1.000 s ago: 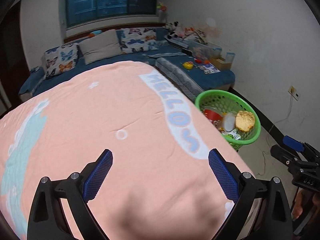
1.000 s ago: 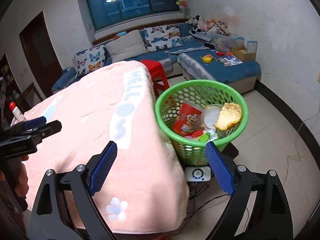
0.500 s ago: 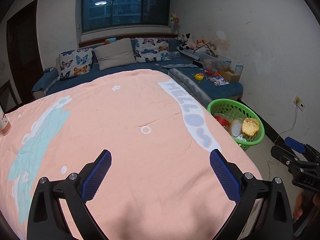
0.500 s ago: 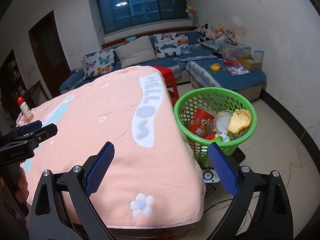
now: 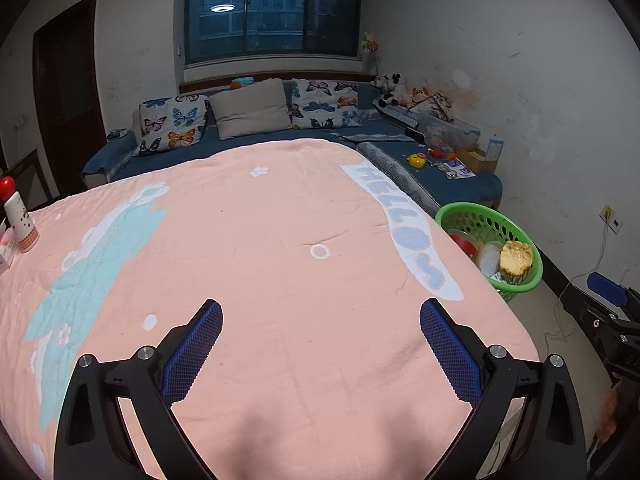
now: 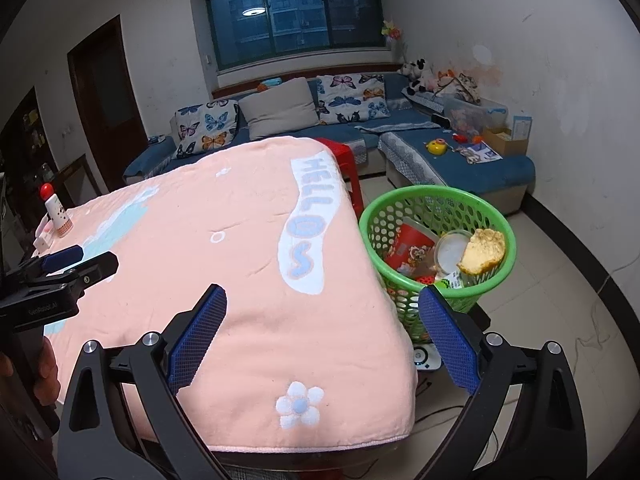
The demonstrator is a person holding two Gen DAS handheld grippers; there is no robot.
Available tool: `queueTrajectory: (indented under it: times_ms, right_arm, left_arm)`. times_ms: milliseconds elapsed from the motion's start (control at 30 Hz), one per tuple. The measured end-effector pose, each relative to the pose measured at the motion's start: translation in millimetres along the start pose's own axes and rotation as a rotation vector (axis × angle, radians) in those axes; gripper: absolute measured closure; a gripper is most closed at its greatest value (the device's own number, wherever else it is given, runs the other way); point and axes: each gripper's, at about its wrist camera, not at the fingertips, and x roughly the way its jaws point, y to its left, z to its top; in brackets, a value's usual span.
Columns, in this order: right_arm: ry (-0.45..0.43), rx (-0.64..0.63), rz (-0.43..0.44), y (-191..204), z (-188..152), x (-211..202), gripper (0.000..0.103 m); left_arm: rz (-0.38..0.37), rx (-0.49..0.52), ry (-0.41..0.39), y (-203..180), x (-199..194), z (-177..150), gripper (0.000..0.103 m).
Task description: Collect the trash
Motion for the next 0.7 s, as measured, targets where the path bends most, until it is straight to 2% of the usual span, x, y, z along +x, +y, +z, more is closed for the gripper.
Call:
queueTrajectory:
  times_ms: [700]
  right_arm:
    - [-0.017,-0.005,-0.001,2,-2,-11,0.007]
  left_arm:
    - [0.014,0.007,-0.017,-7,-8,-2,0.007]
